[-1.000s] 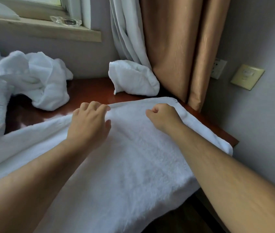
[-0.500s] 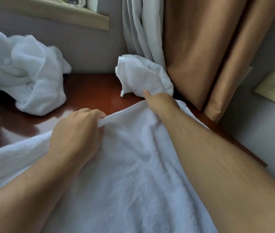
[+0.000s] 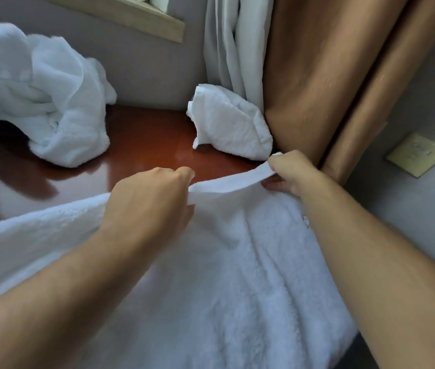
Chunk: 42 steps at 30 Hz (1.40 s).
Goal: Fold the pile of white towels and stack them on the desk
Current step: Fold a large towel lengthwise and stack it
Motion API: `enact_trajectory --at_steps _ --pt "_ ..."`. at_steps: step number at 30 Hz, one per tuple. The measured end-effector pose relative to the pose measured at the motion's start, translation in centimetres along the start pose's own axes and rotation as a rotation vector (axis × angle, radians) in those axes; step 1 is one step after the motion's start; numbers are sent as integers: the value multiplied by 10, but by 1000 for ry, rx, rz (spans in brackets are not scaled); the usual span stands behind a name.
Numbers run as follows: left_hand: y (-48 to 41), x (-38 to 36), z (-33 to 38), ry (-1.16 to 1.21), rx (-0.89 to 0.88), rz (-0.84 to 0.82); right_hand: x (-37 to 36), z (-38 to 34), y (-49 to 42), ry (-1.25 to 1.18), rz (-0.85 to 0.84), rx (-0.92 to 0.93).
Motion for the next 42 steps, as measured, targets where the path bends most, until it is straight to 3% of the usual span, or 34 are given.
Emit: enact_trajectory --at_steps 4,9,14,20,22,26,29,33,37,42 --pt "11 16 33 -135 -66 -99 60 33 33 -608 164 59" --pt "44 7 81 -75 -354 -111 109 90 60 -733 247 -46" --pt "60 -6 88 26 -507 -183 107 88 52 -541 454 -29" --pt "53 17 83 131 -550 -127 125 90 58 -213 616 200" --pt "54 19 84 156 -583 -109 134 88 60 -206 672 266" --pt "51 19 84 188 -676 -150 142 94 73 -167 666 355" --pt "51 20 81 192 -712 -176 143 96 75 -11 662 306" --pt "55 17 83 177 -680 -346 140 95 72 308 507 297" --pt "55 17 82 313 -596 -599 149 100 77 333 637 300" --pt "53 14 78 251 -435 -603 145 99 87 402 776 329"
Point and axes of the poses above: each hand's wrist, its own y-axis away from the middle knuckle, its own x-axis out of the back of the hand, z = x × y, the point moved 4 cm from there along -y, towards the middle knuckle, and after that the axes turned 12 degrees about -y, right-handed, at the moved point
